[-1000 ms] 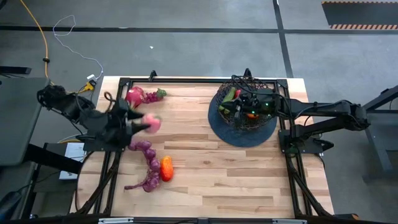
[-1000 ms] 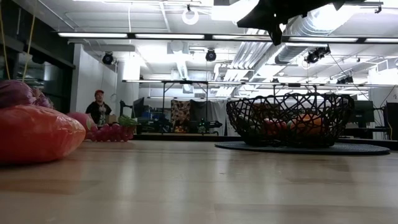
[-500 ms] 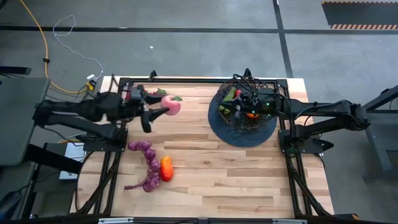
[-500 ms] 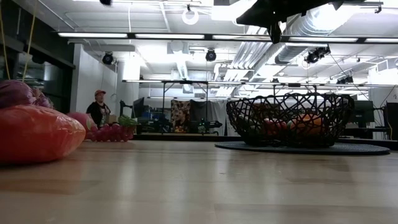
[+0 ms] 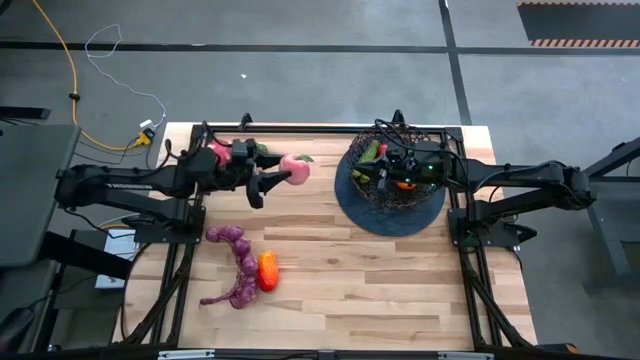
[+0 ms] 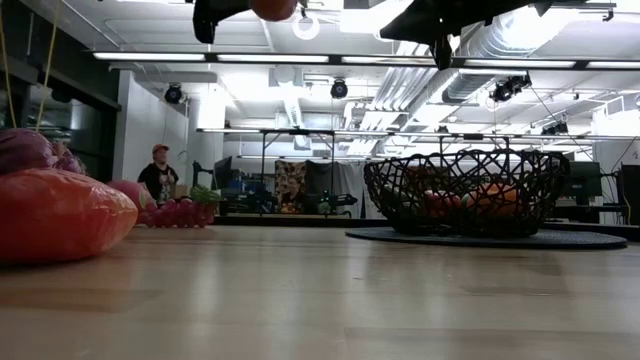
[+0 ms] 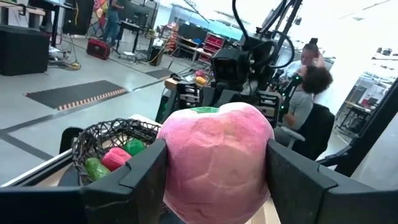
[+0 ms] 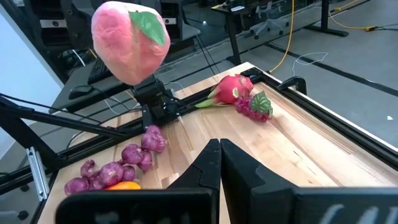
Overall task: Build produce basket
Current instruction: Put the peach into the wire basket
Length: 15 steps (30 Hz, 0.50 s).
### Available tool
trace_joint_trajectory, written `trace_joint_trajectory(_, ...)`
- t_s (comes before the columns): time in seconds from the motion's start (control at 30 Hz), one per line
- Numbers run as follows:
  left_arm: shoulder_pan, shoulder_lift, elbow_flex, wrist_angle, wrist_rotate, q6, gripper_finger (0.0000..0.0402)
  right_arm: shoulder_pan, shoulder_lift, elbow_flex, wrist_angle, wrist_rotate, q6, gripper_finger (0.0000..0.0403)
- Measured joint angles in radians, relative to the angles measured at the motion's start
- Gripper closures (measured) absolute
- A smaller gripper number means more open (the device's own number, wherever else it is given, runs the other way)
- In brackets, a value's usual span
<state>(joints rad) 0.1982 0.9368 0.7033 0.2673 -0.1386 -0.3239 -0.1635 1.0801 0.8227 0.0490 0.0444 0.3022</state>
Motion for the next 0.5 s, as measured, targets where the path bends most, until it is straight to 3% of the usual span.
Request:
trace_joint_trajectory(0.27,0.0,0.008,0.0,0.001,0.0,0.018,0.0183,0.0,0.0,0.0,0.0,0.0,-0.023,0.0403)
trace_joint_trajectory(0.5,0.0,0.012,0.0,0.003,-0.002,0.072,0.0183,0.0,0.0,0.0,0.0,-0.023,0.055,0.0386)
